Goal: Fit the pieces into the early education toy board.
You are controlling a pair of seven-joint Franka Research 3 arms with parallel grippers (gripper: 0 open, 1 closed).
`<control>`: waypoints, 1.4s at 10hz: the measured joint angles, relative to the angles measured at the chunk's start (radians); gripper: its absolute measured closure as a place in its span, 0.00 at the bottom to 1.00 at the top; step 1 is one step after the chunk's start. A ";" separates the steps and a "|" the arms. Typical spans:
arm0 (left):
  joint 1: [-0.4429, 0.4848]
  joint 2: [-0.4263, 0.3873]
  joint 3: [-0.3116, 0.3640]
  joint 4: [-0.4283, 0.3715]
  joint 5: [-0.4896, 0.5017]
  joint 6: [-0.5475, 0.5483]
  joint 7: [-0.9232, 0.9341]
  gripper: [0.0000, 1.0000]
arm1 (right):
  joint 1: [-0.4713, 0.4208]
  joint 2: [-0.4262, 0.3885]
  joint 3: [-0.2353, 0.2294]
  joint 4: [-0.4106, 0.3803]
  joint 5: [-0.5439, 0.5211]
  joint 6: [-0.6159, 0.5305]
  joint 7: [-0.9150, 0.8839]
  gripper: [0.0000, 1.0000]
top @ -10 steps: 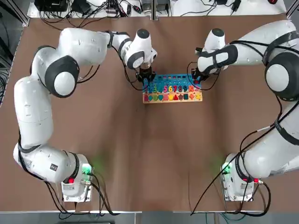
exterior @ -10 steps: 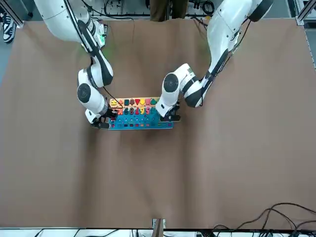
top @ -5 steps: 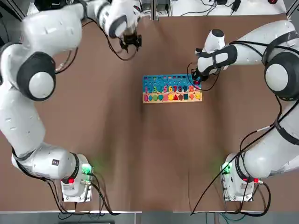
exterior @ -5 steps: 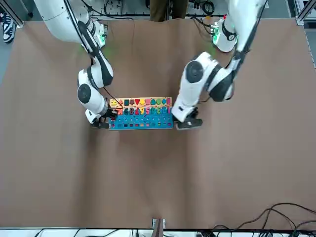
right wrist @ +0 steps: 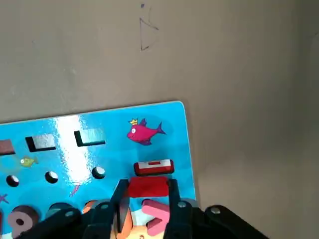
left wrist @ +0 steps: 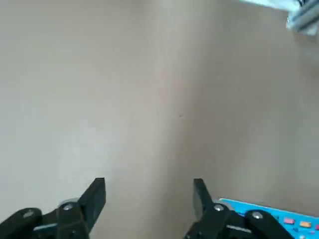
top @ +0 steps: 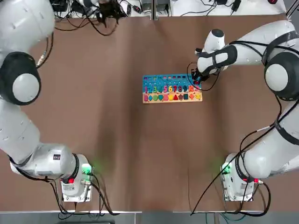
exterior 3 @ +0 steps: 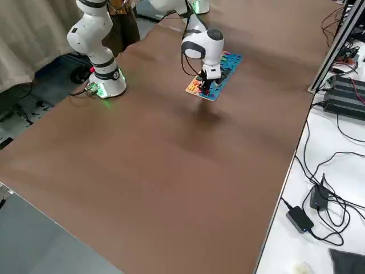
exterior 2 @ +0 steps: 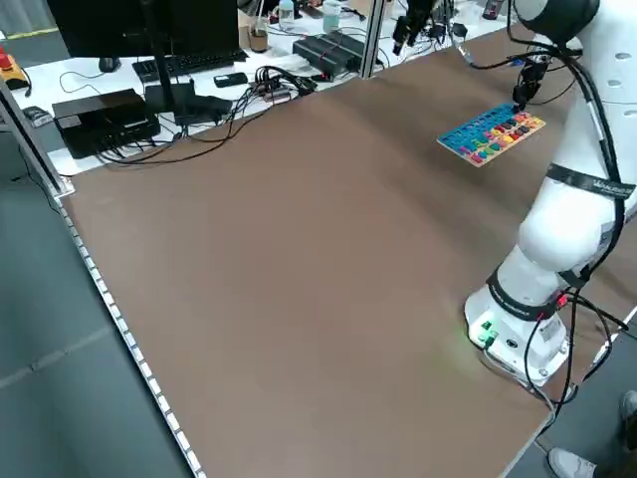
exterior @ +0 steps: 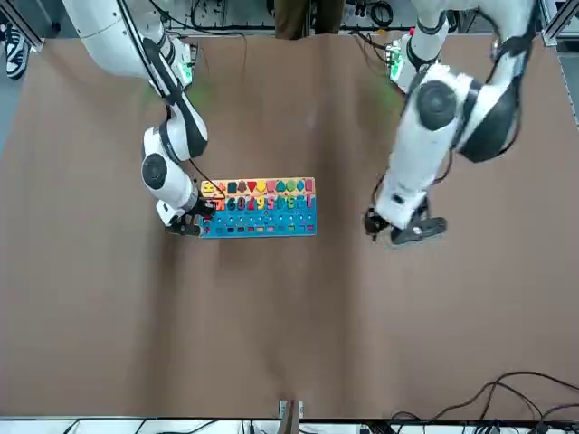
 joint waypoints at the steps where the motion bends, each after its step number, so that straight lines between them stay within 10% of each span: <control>1: 0.033 -0.019 0.000 0.026 -0.022 -0.045 0.053 0.14 | 0.000 0.000 -0.002 0.000 0.000 0.000 0.000 0.64; 6: 0.141 -0.183 0.016 0.100 -0.120 -0.307 0.392 0.00 | 0.001 0.001 -0.014 0.002 0.000 0.000 0.000 0.64; 10: -0.051 -0.319 0.371 0.102 -0.223 -0.430 0.620 0.00 | 0.012 0.005 -0.018 0.009 -0.001 0.000 0.000 0.64; 14: -0.060 -0.343 0.476 0.074 -0.226 -0.486 0.677 0.00 | 0.032 0.007 -0.021 0.014 -0.001 0.000 0.000 0.64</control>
